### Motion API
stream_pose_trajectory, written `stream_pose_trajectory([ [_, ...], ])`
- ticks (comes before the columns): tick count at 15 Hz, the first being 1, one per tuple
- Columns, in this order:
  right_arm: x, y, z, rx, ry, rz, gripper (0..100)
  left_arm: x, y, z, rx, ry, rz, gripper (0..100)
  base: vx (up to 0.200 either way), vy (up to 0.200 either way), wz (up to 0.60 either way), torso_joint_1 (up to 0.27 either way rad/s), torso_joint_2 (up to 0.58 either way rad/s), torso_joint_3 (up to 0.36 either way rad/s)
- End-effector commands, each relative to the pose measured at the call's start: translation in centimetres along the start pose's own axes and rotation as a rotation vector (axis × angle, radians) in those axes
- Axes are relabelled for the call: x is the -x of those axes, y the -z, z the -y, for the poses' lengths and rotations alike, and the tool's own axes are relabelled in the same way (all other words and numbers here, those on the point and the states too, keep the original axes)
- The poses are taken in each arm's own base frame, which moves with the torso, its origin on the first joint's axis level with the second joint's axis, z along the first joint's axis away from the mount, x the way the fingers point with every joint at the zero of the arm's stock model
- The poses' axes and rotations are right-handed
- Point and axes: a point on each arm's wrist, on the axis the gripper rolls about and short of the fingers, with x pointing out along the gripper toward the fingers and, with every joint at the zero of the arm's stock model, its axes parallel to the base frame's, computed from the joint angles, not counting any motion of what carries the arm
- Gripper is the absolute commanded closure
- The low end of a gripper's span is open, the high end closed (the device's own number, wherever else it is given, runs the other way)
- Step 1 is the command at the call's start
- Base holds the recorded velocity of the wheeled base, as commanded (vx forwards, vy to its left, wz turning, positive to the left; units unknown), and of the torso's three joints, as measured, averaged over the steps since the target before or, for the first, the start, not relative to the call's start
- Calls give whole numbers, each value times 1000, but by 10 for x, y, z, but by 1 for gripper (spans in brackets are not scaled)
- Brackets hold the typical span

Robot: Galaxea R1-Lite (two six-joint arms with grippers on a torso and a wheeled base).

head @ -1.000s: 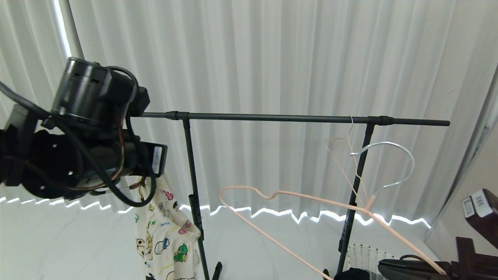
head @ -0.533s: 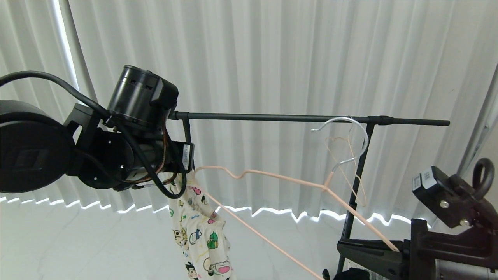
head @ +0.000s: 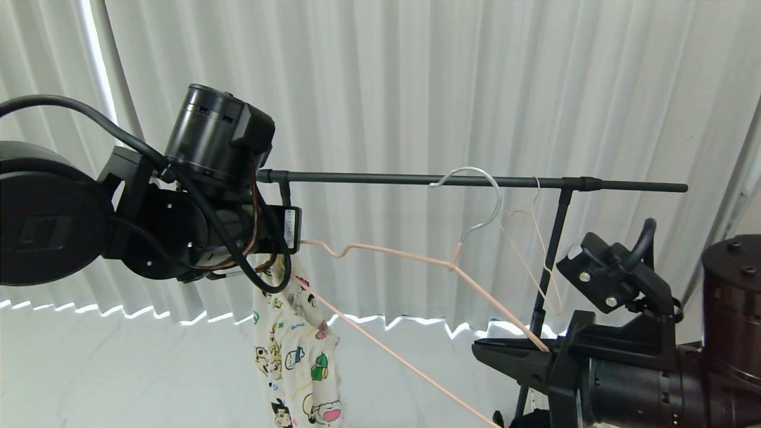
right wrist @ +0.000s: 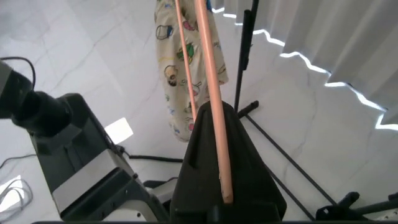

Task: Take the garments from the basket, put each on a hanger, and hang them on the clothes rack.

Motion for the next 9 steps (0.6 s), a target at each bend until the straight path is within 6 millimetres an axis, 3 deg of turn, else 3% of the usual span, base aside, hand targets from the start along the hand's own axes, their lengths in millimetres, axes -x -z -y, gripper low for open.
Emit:
stream_pose_trajectory([
  [1, -17, 1, 2, -2, 6, -20, 100, 4, -1, 1, -1, 9, 9, 100, 0, 0, 0, 0, 0, 0],
  [6, -39, 5, 8, -20, 85, -30, 100, 16, 3, 9, -30, 27, 22, 100, 0, 0, 0, 0, 0, 0],
  [9, -57, 10, 9, -19, 81, -33, 100, 31, 5, 25, -60, 99, 42, 100, 0, 0, 0, 0, 0, 0],
])
